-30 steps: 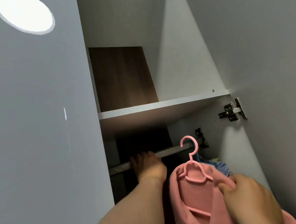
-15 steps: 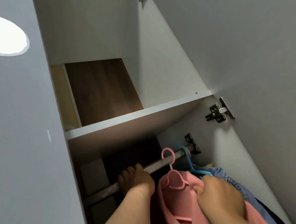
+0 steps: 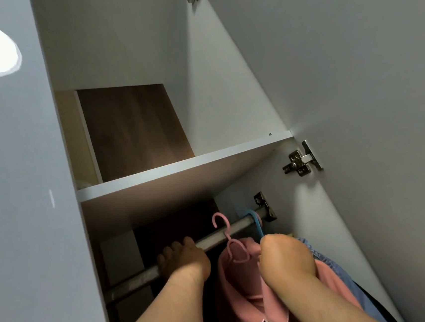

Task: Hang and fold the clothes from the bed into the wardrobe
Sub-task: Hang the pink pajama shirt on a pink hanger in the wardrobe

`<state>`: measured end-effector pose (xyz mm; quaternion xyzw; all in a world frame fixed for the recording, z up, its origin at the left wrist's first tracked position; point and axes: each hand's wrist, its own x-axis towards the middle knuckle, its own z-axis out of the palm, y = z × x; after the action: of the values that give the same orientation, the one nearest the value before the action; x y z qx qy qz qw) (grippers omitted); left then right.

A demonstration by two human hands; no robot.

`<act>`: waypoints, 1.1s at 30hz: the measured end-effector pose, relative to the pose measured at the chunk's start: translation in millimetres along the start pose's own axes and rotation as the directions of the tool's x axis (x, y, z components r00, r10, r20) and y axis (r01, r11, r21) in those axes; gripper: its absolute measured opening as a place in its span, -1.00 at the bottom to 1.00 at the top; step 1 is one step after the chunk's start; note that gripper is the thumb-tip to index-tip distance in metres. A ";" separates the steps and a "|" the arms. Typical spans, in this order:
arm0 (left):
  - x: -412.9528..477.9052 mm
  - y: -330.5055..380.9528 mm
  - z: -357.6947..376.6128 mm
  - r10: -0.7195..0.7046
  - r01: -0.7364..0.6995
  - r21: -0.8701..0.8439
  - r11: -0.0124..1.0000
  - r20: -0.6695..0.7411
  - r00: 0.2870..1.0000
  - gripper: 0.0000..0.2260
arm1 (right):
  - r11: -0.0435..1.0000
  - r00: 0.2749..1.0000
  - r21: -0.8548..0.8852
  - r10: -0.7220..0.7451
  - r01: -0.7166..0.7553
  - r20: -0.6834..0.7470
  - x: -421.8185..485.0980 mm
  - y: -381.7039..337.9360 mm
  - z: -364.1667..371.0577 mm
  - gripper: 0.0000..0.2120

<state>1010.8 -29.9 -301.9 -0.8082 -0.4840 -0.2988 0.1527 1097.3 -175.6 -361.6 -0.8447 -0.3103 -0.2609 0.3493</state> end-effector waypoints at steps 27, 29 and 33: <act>1.0 0.3 -1.5 -0.001 0.001 0.031 1.000 0.000 1.000 -0.70 | 0.997 0.993 -0.021 0.076 -0.078 -0.090 -34.4 82.0 22.1 -0.69; 1.4 1.3 -5.8 -0.009 0.009 0.029 1.000 -0.004 1.000 -0.69 | 0.989 0.992 0.131 0.085 -0.072 -0.097 -41.5 86.1 26.3 -0.68; 0.7 2.6 -9.2 -0.013 0.013 0.035 0.999 -0.008 1.000 -0.66 | 0.891 0.975 0.399 0.217 -0.219 0.052 -103.6 109.2 54.4 -0.77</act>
<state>1010.3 -35.7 -294.2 -0.8011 -0.4939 -0.2943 0.1666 1117.1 -231.7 -510.2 -0.7851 -0.2617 -0.1483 0.5415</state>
